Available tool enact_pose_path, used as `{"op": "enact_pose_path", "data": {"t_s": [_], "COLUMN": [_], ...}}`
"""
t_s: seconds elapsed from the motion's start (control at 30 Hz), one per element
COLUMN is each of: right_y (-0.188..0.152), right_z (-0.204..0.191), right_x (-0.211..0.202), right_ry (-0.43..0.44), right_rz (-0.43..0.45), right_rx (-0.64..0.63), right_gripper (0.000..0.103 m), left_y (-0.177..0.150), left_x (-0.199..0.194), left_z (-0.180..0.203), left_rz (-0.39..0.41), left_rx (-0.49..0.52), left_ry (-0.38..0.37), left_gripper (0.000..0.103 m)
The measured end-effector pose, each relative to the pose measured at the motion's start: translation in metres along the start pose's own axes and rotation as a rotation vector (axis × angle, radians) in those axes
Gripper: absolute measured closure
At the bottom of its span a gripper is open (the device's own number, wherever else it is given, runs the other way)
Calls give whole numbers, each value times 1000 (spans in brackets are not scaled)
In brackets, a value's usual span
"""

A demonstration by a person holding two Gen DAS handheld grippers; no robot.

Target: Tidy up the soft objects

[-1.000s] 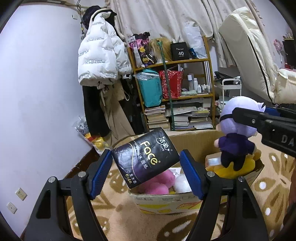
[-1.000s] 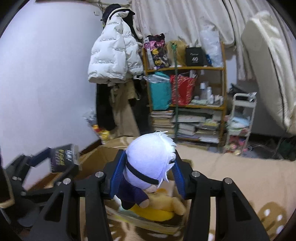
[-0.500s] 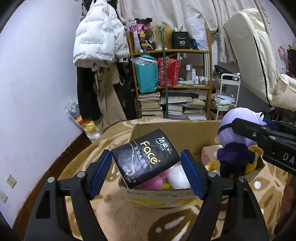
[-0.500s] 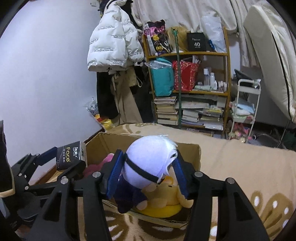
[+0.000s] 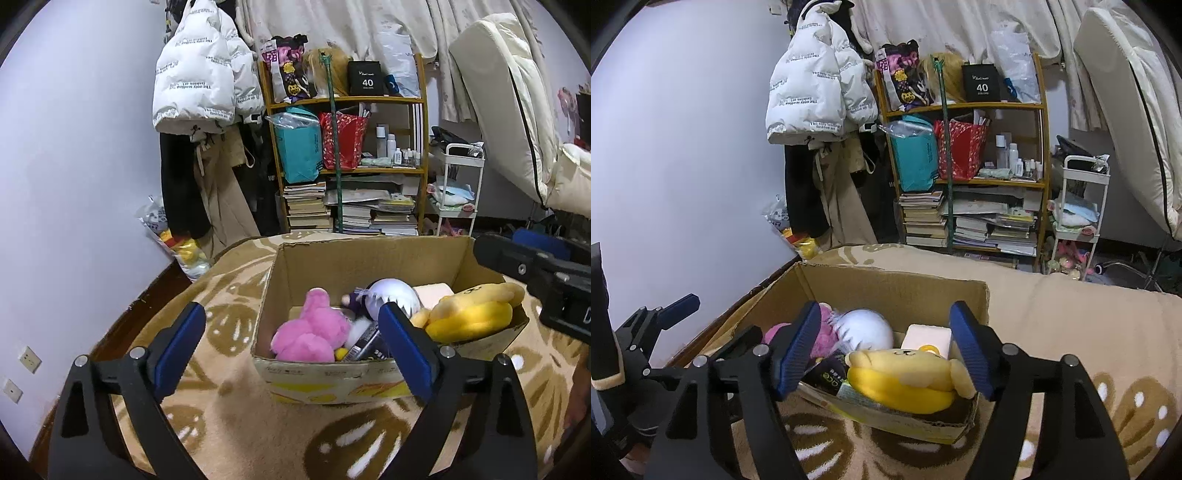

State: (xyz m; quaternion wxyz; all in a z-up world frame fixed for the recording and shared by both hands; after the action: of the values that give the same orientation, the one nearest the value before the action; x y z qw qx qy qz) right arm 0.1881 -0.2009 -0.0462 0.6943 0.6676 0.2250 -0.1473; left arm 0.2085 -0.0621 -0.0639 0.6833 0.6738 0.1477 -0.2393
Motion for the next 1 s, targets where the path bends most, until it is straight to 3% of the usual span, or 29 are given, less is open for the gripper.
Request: {"op": "enact_pose_path", "data": {"t_s": [0.07, 0.17, 0.47, 1.0], "right_y": [1, 4, 10, 5], "right_z": [1, 3, 5, -10], "right_x": [-5, -15, -51, -104], "right_ry": [-12, -39, -73, -158], "right_rz": [3, 18, 59, 78], "right_rx": [-3, -13, -8, -102], "right_gripper": [17, 15, 0, 0], "left_y": [0, 2, 5, 4], "left_x": [-7, -19, -57, -111], "left_z": [-2, -7, -20, -40], "left_rz": [11, 30, 65, 103], "left_rx": [12, 8, 6, -31], "left_ry": [17, 34, 44, 51], "left_gripper": [9, 3, 3, 2]}}
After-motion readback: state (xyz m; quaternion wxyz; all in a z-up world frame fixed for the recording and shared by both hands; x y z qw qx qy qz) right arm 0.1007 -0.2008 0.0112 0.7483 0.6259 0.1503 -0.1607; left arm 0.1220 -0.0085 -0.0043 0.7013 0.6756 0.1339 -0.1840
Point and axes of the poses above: each gripper's, at about its wrist camera, not at the fingertips, and x roughly the way its jaws point, z to its right, y to its top, the point moved 10 cm from there along x, roughly the way its jaws point, and after that the axes turned 13 degrees about -x, right-handed, at the moved point
